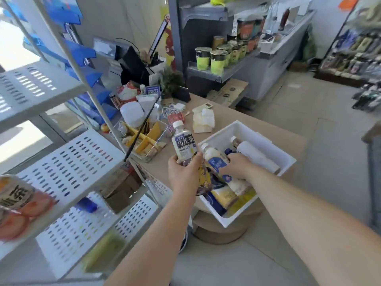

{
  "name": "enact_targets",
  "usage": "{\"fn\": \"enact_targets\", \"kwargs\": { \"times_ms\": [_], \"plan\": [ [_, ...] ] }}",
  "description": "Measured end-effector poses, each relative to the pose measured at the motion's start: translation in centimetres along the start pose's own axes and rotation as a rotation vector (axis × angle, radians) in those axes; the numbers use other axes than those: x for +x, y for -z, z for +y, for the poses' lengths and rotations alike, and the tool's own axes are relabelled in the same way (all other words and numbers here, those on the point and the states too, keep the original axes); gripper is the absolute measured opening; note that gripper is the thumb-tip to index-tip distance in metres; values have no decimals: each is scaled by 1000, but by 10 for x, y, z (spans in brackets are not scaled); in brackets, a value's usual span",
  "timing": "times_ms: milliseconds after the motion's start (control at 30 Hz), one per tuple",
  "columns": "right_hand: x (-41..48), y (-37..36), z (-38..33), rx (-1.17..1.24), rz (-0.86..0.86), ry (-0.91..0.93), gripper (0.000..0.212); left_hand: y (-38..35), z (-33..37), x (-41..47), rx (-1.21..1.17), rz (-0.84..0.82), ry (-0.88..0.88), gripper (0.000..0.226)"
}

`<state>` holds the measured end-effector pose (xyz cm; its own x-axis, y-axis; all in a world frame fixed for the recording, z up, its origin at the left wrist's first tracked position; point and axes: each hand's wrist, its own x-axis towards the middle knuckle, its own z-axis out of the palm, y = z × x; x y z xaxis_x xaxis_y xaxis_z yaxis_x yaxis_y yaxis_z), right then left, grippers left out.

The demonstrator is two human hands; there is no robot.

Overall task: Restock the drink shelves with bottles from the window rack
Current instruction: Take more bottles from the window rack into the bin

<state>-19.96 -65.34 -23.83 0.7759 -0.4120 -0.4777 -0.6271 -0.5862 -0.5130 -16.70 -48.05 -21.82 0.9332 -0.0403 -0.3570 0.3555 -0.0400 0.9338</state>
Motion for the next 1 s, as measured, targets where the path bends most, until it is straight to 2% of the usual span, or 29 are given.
{"fn": "enact_targets", "kwargs": {
  "times_ms": [133, 333, 433, 567, 667, 767, 867, 1000],
  "plan": [
    [13, -13, 16, -57, 120, -6, 24, -12, -17, 10, 52, -9, 97, 53],
    [9, 6, 20, 219, 351, 38, 34, -35, -30, 11, 91, -79, 208, 43],
    [6, 22, 16, 248, 390, 72, 29, -60, -26, 8, 177, -134, 200, 63],
    [6, 27, 16, 277, 393, 90, 24, -89, -27, 7, 356, -100, 112, 68],
    [5, 26, 14, 307, 369, 130, 19, -101, -30, 8, 563, -94, 164, 83],
    [4, 23, 6, 358, 365, 201, 11, -97, -24, 15, 553, -67, 152, 68],
    [1, 21, -13, 430, 385, 265, 9, -77, -4, 22, 357, -86, 11, 38],
    [-5, 21, -62, 465, 359, 373, 6, -29, 41, 29, 185, -96, -165, 31]
  ]
}}
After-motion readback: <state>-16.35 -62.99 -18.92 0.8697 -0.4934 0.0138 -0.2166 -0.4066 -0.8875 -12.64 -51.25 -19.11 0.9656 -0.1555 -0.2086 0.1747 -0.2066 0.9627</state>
